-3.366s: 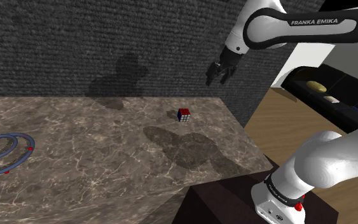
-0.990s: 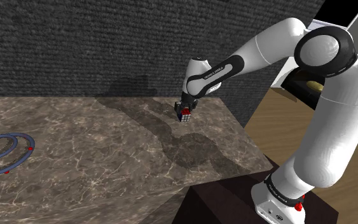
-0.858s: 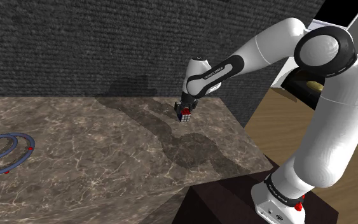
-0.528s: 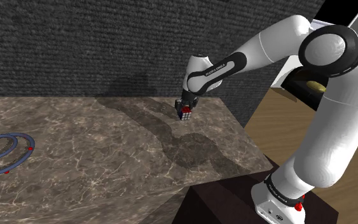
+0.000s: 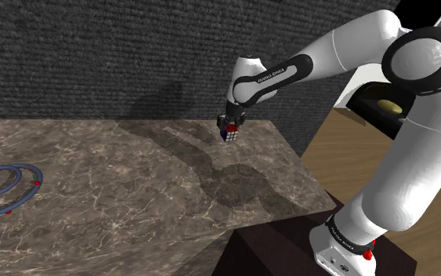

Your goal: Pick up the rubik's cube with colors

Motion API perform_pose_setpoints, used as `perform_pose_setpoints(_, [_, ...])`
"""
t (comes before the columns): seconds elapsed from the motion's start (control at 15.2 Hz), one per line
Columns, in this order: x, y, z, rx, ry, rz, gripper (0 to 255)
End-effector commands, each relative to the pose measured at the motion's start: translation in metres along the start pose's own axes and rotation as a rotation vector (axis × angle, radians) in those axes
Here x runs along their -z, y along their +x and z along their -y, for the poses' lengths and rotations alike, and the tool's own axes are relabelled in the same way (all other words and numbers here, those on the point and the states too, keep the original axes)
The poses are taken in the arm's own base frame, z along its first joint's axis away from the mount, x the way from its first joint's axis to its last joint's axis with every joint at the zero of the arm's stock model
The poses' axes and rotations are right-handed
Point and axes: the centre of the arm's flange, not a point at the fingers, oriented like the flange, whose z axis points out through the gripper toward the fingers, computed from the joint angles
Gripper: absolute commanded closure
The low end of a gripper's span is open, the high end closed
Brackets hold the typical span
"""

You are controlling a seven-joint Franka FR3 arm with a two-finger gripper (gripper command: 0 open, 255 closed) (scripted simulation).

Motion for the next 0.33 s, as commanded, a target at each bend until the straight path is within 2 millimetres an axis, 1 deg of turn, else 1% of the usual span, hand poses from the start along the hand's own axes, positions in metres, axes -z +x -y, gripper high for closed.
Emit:
perform_pose_setpoints(0.0, [0.011, 0.0, 0.0, 0.0, 0.0, 0.0, 255])
perform_pose_setpoints(0.13, [0.021, 0.0, 0.0, 0.0, 0.0, 0.0, 255])
perform_pose_setpoints(0.26, [0.022, 0.0, 0.0, 0.0, 0.0, 0.0, 255])
